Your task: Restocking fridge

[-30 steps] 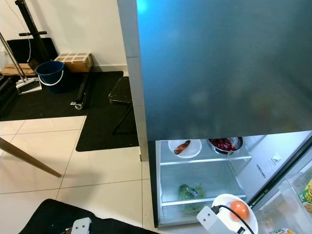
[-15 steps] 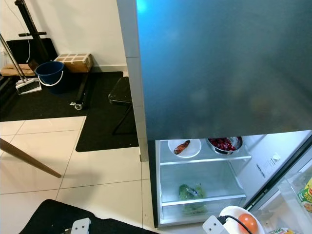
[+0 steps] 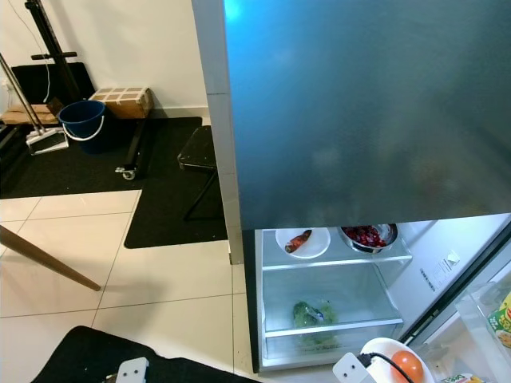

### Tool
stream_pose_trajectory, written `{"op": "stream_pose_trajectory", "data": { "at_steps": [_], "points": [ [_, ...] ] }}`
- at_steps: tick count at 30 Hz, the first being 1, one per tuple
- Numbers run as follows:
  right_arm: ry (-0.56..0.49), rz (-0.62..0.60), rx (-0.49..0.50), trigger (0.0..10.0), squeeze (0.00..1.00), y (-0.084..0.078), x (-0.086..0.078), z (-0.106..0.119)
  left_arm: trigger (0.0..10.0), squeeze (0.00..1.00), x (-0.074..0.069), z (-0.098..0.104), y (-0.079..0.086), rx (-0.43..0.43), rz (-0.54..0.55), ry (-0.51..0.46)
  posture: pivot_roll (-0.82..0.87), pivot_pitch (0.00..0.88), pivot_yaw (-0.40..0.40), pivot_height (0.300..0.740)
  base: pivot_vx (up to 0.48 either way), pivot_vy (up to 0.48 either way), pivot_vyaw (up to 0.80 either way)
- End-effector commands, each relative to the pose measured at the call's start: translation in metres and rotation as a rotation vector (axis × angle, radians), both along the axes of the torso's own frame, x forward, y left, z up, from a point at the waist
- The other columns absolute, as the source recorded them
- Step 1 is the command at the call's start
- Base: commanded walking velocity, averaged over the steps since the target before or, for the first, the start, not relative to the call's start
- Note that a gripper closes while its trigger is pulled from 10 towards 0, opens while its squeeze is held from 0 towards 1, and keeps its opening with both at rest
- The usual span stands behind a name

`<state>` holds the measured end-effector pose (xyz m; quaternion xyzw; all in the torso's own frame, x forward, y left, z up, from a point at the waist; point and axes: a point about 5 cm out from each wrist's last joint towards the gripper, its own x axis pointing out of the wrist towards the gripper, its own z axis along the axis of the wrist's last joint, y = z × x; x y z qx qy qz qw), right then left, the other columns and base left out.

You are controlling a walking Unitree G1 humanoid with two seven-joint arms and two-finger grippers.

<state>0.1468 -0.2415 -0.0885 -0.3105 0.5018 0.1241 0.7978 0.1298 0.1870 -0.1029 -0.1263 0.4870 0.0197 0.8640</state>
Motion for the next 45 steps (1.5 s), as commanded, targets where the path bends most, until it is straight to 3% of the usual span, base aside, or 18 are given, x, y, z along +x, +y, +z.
{"op": "stream_pose_trajectory", "data": {
  "at_steps": [1,22,29,38,45],
  "points": [
    [-0.011,-0.010,-0.014,10.0,0.00,-0.003,0.002,0.002,10.0,0.00,-0.003,-0.001,0.004,0.019,-0.013,0.014,-0.04,0.000,-0.006,0.740,0.000,0.000,0.00],
    [-0.009,-0.008,-0.019,10.0,0.00,-0.005,0.001,0.002,10.0,0.00,-0.004,-0.001,0.001,0.012,-0.015,0.019,-0.04,0.000,-0.010,0.740,0.000,0.000,0.00],
    [-0.040,0.075,-0.033,10.0,0.00,0.003,0.015,0.006,10.0,0.00,-0.002,-0.001,0.002,0.013,-0.012,0.010,-0.05,0.000,-0.011,0.740,0.000,0.000,0.00],
    [-0.102,0.196,-0.057,10.0,0.00,0.014,0.040,0.015,10.0,0.00,0.016,0.009,0.019,0.038,0.057,-0.065,-0.05,0.000,-0.009,0.740,0.000,0.000,0.00],
    [-0.135,0.271,-0.076,10.0,0.00,0.021,0.052,0.020,10.0,0.00,0.043,0.023,0.029,0.057,0.068,-0.172,-0.05,0.000,-0.008,0.740,0.000,0.000,0.00]
  ]
}}
